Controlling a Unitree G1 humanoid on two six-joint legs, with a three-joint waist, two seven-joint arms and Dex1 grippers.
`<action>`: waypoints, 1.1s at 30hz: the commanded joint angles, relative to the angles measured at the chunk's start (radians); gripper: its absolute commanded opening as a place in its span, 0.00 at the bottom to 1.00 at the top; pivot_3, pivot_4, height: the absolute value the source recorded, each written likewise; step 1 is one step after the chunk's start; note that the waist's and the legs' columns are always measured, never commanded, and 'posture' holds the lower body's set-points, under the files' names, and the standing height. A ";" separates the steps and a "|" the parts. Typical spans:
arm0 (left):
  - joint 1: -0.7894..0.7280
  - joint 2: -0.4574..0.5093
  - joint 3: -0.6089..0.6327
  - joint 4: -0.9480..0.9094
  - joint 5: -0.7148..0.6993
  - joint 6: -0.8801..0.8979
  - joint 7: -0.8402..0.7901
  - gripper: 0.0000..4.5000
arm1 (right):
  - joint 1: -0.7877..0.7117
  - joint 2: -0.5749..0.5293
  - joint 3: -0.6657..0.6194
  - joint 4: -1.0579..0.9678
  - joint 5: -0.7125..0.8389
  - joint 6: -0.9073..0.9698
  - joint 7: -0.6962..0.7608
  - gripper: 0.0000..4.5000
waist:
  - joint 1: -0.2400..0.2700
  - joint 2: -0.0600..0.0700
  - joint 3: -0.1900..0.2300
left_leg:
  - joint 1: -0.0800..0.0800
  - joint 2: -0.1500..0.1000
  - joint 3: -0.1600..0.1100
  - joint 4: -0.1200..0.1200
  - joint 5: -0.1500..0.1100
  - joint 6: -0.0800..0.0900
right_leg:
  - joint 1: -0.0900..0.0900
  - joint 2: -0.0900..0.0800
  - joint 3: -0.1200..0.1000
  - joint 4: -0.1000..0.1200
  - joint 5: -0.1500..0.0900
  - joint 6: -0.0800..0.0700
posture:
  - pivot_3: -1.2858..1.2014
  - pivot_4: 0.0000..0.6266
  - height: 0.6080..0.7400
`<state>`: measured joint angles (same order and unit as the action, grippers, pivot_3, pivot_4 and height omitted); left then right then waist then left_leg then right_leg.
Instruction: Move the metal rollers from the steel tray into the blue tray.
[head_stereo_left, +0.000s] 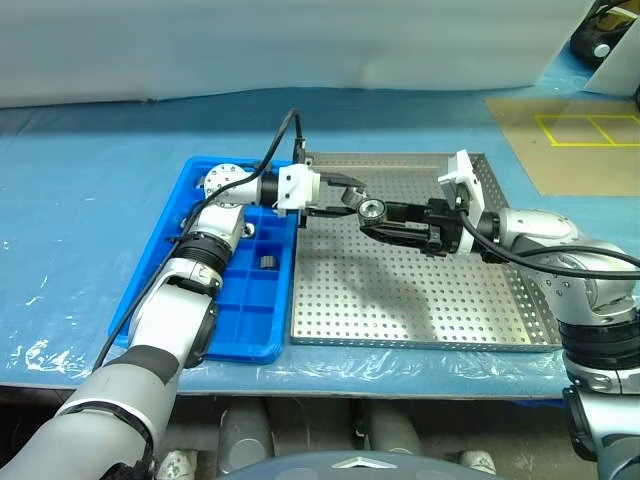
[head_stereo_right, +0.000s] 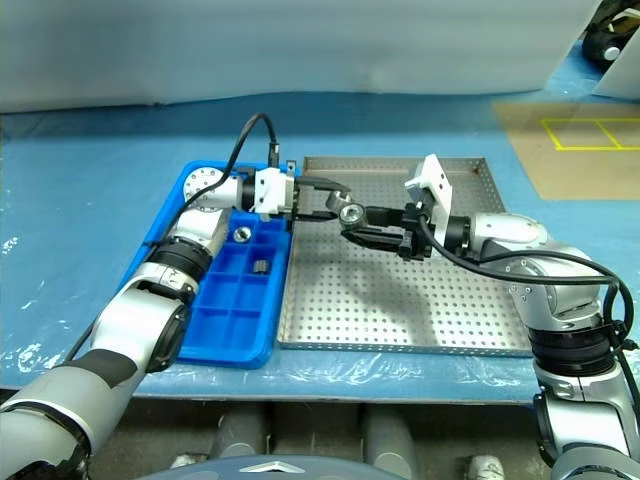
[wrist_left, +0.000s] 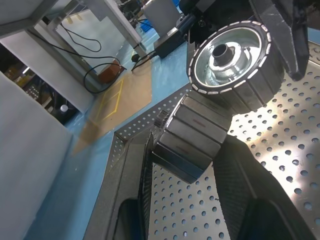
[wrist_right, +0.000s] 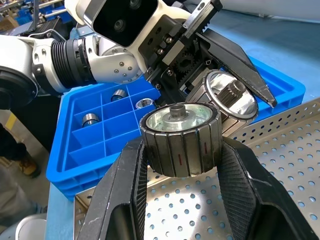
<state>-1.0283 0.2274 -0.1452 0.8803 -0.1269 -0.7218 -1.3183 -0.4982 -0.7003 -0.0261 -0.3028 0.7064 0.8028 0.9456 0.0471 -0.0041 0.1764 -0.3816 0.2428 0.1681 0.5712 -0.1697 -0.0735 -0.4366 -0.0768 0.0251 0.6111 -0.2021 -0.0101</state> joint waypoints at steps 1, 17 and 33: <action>-0.015 0.003 0.009 -0.044 -0.025 0.003 -0.003 0.38 | -0.018 0.000 -0.013 -0.020 0.007 -0.021 0.008 0.36 | 0.000 0.000 0.000 | 0.000 0.000 0.000 0.000 0.000 0.000 | 0.000 0.000 0.000 0.000 0.000 0.000 | 0.41 0.24 1.00; -0.062 0.069 0.049 -0.003 -0.003 0.022 0.051 0.38 | 0.001 -0.026 -0.036 0.012 -0.012 -0.051 0.011 0.36 | 0.000 0.000 0.000 | 0.000 0.000 0.000 0.000 0.000 0.000 | 0.000 0.000 0.000 0.000 0.000 0.000 | 0.41 0.24 1.00; -0.096 0.154 0.081 0.074 0.020 0.080 0.139 0.38 | -0.001 -0.046 -0.060 0.080 -0.056 -0.107 0.014 0.36 | 0.007 0.000 0.000 | 0.000 0.000 0.000 0.001 0.000 0.000 | 0.000 0.000 0.000 0.001 0.000 0.000 | 0.42 0.24 1.00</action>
<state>-1.0863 0.3702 -0.0918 0.9697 -0.0896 -0.6785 -1.2013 -0.4846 -0.7450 -0.0535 -0.2160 0.6577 0.7330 0.9613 0.0541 -0.0041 0.1764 -0.3814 0.2429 0.1681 0.5719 -0.1697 -0.0736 -0.4366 -0.0766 0.0253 0.6120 -0.2021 -0.0101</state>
